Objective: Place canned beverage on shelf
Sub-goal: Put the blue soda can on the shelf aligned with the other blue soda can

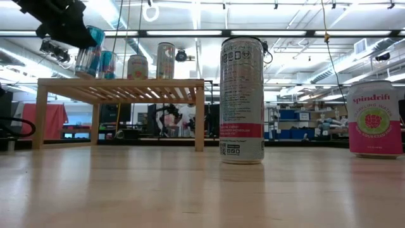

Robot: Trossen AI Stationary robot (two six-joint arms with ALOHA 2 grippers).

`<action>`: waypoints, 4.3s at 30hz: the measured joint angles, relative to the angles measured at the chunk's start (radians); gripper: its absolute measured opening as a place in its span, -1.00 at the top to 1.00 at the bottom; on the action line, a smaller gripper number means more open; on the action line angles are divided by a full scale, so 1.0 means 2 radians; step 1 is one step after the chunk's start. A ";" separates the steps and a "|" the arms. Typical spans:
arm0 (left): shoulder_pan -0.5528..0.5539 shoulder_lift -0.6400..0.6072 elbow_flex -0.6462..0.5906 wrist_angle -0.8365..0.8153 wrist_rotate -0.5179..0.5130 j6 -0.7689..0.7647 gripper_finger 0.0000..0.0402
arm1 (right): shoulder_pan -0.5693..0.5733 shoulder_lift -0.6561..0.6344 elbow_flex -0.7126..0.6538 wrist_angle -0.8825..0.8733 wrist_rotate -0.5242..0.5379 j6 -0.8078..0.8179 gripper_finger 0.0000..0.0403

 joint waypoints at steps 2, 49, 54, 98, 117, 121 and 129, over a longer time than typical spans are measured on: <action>0.000 0.000 0.000 -0.001 -0.002 -0.006 -0.12 | 0.000 0.000 0.000 0.000 0.000 0.000 -0.41; 0.001 -0.001 0.015 0.048 -0.016 -0.025 -0.55 | 0.000 0.000 0.000 0.001 0.000 0.000 -0.41; 0.001 -0.001 0.023 0.048 -0.015 -0.041 -0.55 | 0.000 0.000 0.000 0.001 0.000 0.000 -0.41; -0.001 0.043 0.022 0.028 -0.035 -0.038 -0.12 | 0.000 0.000 0.000 0.002 0.000 0.004 -0.41; 0.000 0.011 0.022 0.038 -0.006 0.020 -0.15 | 0.000 0.000 0.000 -0.005 0.000 0.004 -0.41; 0.000 0.001 0.022 0.036 0.010 0.038 -0.15 | 0.000 0.000 0.000 -0.005 -0.003 0.004 -0.41; 0.000 0.000 0.022 0.035 0.024 0.035 -0.16 | 0.001 0.000 0.000 -0.011 -0.004 0.004 -0.41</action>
